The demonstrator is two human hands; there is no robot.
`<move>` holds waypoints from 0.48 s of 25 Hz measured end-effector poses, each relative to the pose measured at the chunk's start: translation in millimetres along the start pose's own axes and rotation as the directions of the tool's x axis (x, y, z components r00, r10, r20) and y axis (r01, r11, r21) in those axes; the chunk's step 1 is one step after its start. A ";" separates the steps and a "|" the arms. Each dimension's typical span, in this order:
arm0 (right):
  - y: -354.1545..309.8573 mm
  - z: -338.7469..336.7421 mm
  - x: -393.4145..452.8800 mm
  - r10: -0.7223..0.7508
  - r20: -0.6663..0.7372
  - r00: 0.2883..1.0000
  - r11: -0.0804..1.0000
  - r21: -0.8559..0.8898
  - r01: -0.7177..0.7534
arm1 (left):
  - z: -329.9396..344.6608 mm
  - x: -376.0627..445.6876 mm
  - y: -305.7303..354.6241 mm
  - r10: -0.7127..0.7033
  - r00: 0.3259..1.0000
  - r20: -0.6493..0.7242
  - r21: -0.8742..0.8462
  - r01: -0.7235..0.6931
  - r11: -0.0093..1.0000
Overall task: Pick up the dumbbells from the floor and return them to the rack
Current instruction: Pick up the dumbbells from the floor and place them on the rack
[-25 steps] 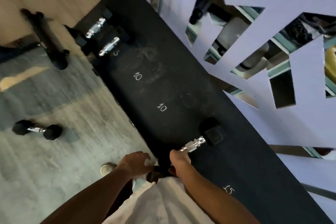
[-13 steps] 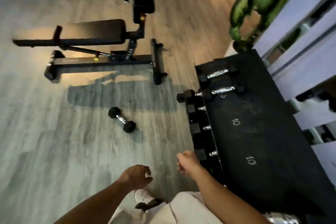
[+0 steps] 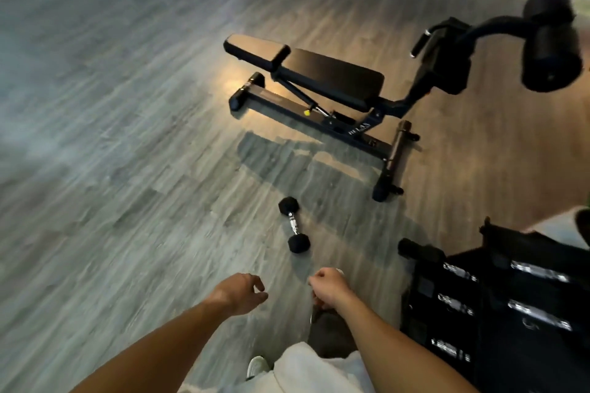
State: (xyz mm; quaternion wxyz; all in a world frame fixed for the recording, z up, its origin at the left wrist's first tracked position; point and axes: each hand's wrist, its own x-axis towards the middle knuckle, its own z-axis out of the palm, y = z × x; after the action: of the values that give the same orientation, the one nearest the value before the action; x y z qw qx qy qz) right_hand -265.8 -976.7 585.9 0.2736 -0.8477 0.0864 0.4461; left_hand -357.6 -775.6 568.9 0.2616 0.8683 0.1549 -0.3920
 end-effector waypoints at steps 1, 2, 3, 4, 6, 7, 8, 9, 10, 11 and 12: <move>-11.0 -4.5 12.0 -0.012 0.031 0.999 0.999 -0.049 0.014 | -6.1 8.8 -1.9 -0.018 1.000 0.005 -0.034 0.018 0.999; -22.2 -11.4 26.0 -0.025 0.069 0.997 0.995 -0.098 0.032 | -13.5 19.7 -1.7 -0.034 0.999 0.011 -0.065 0.035 0.997; -32.7 -19.9 41.2 -0.032 0.093 0.995 0.991 -0.126 0.044 | -21.2 30.1 0.5 -0.046 0.999 0.014 -0.094 0.047 0.995; -43.8 -29.6 56.1 -0.032 0.098 0.995 0.990 -0.133 0.045 | -29.1 41.4 3.4 -0.057 0.998 0.019 -0.118 0.059 0.991; -67.2 -53.7 97.4 -0.039 0.070 0.997 0.993 -0.113 0.046 | -47.7 75.3 12.2 -0.084 0.996 0.026 -0.167 0.087 0.982; -78.2 -67.1 119.1 -0.041 0.054 0.998 0.993 -0.107 0.047 | -57.3 92.8 18.9 -0.101 0.994 0.037 -0.181 0.106 0.978; -89.4 -80.8 139.9 -0.040 0.055 0.998 0.993 -0.107 0.046 | -65.8 111.0 25.8 -0.119 0.992 0.047 -0.192 0.126 0.973; -98.9 -91.2 156.8 -0.036 0.067 0.997 0.994 -0.104 0.043 | -73.6 125.3 32.5 -0.136 0.989 0.059 -0.193 0.145 0.970; -107.4 -100.7 174.5 -0.030 0.084 0.996 0.994 -0.100 0.038 | -80.0 142.4 39.8 -0.150 0.986 0.068 -0.194 0.160 0.968; -114.5 -108.6 194.6 -0.025 0.096 0.995 0.995 -0.095 0.034 | -84.9 162.1 47.1 -0.163 0.984 0.075 -0.197 0.175 0.965; -119.2 -112.3 212.5 -0.015 0.101 0.995 0.995 -0.092 0.024 | -87.3 180.6 53.1 -0.171 0.982 0.081 -0.206 0.184 0.961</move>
State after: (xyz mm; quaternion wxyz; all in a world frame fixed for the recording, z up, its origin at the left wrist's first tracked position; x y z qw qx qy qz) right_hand -14.9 -917.1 512.0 0.2421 -0.8370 0.0435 0.4888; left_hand -163.7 -757.1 497.5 0.3213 0.8053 0.2651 -0.4219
